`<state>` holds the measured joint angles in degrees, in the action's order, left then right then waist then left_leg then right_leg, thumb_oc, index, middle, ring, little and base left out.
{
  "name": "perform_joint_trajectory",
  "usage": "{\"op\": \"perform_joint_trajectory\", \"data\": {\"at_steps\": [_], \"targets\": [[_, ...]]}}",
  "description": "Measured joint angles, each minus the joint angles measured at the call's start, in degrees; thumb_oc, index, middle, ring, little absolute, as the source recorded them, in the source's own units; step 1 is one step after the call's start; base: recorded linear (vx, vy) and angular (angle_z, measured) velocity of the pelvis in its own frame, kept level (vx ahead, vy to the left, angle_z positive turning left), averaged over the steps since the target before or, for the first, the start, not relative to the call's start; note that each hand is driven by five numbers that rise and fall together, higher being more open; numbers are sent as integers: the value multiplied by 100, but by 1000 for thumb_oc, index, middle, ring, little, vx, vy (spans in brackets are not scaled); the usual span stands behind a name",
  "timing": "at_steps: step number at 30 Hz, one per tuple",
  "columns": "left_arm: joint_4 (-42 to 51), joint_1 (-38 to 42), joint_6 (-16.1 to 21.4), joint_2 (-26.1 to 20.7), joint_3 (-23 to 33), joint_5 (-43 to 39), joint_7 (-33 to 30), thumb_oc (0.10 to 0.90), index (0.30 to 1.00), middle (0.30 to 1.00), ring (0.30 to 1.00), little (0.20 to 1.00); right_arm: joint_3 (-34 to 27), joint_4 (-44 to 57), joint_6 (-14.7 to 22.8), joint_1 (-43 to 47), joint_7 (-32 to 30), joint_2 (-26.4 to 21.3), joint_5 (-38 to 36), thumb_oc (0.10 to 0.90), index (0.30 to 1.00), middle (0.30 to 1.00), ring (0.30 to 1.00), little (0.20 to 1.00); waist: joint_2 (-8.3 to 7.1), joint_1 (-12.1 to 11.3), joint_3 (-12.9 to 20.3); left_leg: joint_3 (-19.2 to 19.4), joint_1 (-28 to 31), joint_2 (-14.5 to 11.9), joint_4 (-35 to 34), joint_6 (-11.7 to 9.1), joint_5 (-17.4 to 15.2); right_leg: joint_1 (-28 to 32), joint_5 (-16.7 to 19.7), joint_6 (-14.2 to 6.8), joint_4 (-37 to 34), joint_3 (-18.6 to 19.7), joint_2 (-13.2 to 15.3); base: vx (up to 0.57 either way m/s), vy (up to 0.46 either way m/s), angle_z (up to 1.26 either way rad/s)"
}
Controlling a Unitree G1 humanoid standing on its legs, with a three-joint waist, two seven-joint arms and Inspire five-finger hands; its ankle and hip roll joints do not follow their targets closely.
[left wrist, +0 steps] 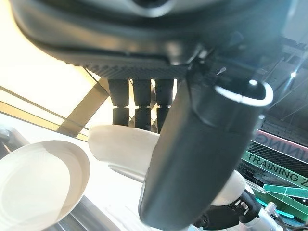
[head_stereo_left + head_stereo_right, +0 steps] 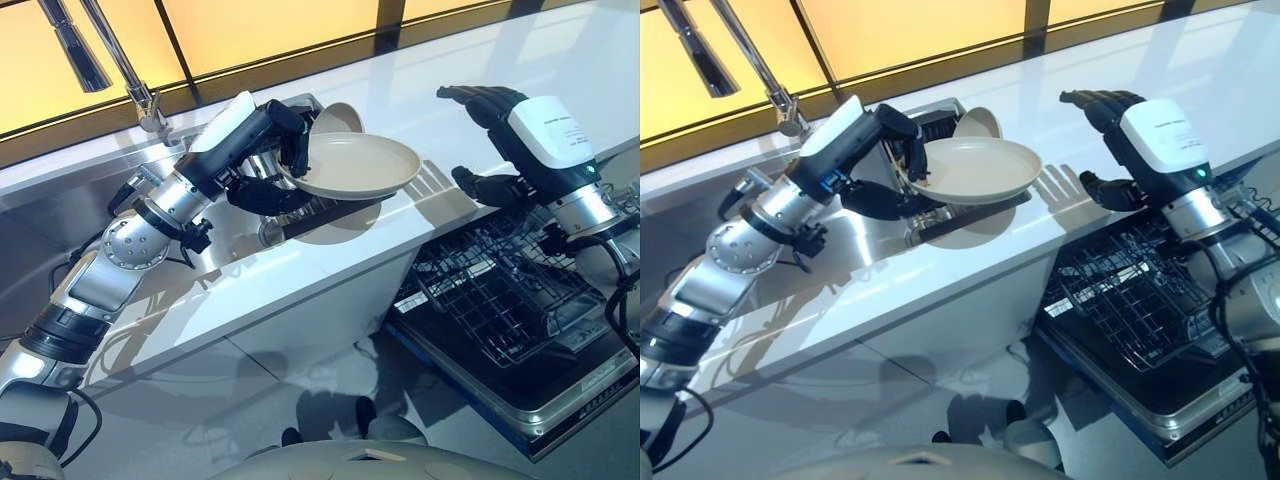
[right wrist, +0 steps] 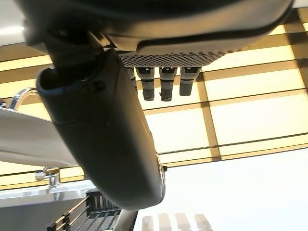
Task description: Pick up plates and place into dishwasher.
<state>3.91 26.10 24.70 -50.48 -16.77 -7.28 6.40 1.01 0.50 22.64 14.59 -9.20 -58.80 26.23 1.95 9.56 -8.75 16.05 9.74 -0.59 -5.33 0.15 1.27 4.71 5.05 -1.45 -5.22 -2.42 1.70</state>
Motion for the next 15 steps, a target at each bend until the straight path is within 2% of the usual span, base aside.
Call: {"op": "perform_joint_trajectory", "data": {"at_steps": [9,15], "targets": [[0,304,2,33,-66,-1,8,100,300,300,300,200,297,51,22,292,402,-1,439,800,900,900,900,900,-3,-33,-2,-24,3,0,2,0,2,15,0,0,0,-27,2,2,1,1],[0,327,6,33,-94,0,7,100,300,300,300,200,451,63,27,313,717,-23,483,800,900,900,900,900,-3,-31,-2,-38,4,1,4,1,2,21,-6,-6,0,-40,3,2,1,1]]}}
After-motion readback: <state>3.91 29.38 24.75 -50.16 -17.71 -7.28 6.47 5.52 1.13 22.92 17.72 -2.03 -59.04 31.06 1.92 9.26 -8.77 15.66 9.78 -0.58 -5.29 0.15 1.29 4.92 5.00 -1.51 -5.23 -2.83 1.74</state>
